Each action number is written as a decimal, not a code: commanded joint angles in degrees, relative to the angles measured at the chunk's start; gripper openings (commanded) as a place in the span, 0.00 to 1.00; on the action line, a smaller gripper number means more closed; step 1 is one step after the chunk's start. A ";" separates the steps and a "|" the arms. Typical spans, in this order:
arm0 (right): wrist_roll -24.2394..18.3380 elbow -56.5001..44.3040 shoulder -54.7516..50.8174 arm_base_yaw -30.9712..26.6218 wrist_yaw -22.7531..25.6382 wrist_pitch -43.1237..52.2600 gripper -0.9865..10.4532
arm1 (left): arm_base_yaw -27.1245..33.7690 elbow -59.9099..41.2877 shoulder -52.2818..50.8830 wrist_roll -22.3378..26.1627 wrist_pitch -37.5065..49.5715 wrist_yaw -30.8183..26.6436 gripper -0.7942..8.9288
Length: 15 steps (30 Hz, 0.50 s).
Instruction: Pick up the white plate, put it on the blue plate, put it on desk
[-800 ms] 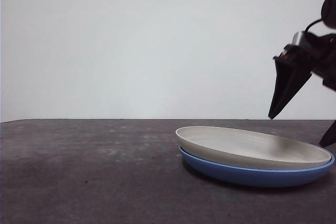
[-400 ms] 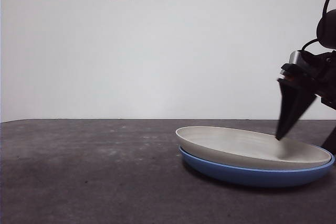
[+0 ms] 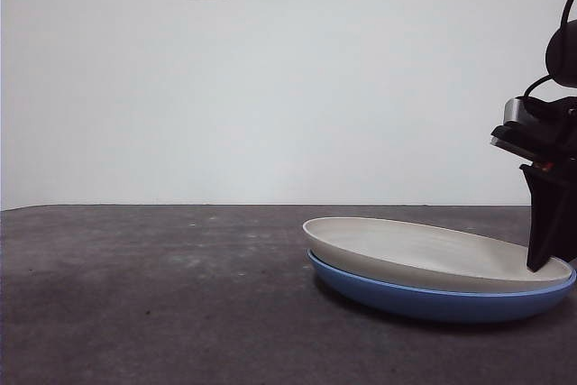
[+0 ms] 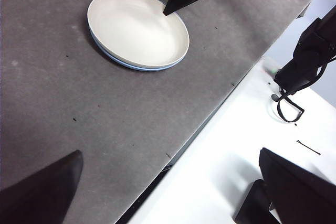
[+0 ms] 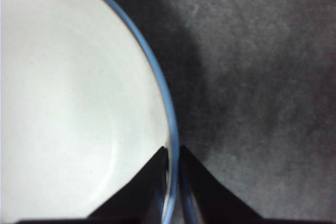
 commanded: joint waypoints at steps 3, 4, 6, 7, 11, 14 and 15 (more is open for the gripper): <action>-0.37 0.37 0.94 -0.09 0.28 -0.46 0.10 | -0.35 0.48 0.11 -0.37 0.44 -0.04 0.66; -0.37 0.52 0.94 -0.09 0.13 -0.48 0.10 | -0.35 0.48 0.11 -0.37 0.42 -0.04 0.66; -0.24 1.18 0.83 -0.22 -0.22 -1.14 0.10 | -0.35 0.48 0.11 -0.37 0.42 -0.04 0.66; -0.26 1.75 0.63 -0.22 -0.72 -1.75 0.10 | -0.35 0.48 0.11 -0.37 0.42 -0.04 0.66; 0.50 4.17 -0.85 0.09 -2.51 -3.50 0.10 | -0.35 0.48 0.11 -0.37 0.39 -0.04 0.66; 2.05 6.40 -1.44 1.03 -3.65 -4.74 0.10 | -0.35 0.48 0.11 -0.37 0.39 -0.04 0.66; 2.49 7.10 -1.44 1.44 -3.61 -5.22 0.10 | -0.35 0.48 0.11 -0.37 0.42 -0.04 0.66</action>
